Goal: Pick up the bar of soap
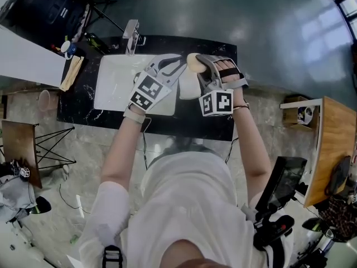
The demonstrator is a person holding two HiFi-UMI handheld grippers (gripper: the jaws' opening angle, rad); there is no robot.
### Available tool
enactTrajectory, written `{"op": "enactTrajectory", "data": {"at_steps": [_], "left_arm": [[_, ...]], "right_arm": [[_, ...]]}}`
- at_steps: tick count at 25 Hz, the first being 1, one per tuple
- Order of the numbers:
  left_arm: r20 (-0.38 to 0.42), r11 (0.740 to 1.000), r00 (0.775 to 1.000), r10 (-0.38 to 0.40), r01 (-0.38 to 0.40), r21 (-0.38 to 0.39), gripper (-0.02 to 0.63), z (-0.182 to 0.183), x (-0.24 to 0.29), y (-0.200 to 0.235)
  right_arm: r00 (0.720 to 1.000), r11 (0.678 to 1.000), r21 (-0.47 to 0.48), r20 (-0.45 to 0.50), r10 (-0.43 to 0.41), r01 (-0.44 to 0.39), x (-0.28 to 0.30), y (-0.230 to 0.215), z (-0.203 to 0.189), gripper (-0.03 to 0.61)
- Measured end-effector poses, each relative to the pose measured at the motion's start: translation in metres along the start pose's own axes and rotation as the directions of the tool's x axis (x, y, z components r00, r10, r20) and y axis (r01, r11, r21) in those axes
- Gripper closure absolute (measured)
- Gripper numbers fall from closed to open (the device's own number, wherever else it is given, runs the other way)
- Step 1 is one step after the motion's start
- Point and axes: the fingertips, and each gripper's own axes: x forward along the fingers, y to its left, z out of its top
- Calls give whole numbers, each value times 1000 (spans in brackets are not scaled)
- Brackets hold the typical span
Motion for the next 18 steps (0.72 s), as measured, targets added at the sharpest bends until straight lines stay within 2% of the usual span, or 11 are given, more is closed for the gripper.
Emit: {"op": "enactTrajectory", "data": {"at_steps": [4,9,13,15,18], "left_arm": [[109,997,991,79,-81,6,538,40,-26,-5],[238,990,961,137,-135,-26,538,79,-57,-20],[310,983,934,178,-159,-86,538,99,-73,-33],[329,975,921,209,-170,-144,538,103,-79,-38],[359,952,895,264,-182,-246,538,102,-87,-38]], "right_arm": [[996,986,150,32,-81,76,-28,-25,22,455],[984,935,331,76,-160,127,-65,-44,47,456],[970,859,493,110,-217,137,-91,-57,57,456],[964,819,558,117,-240,137,-99,-59,58,456],[951,731,671,132,-280,123,-107,-62,55,456]]}}
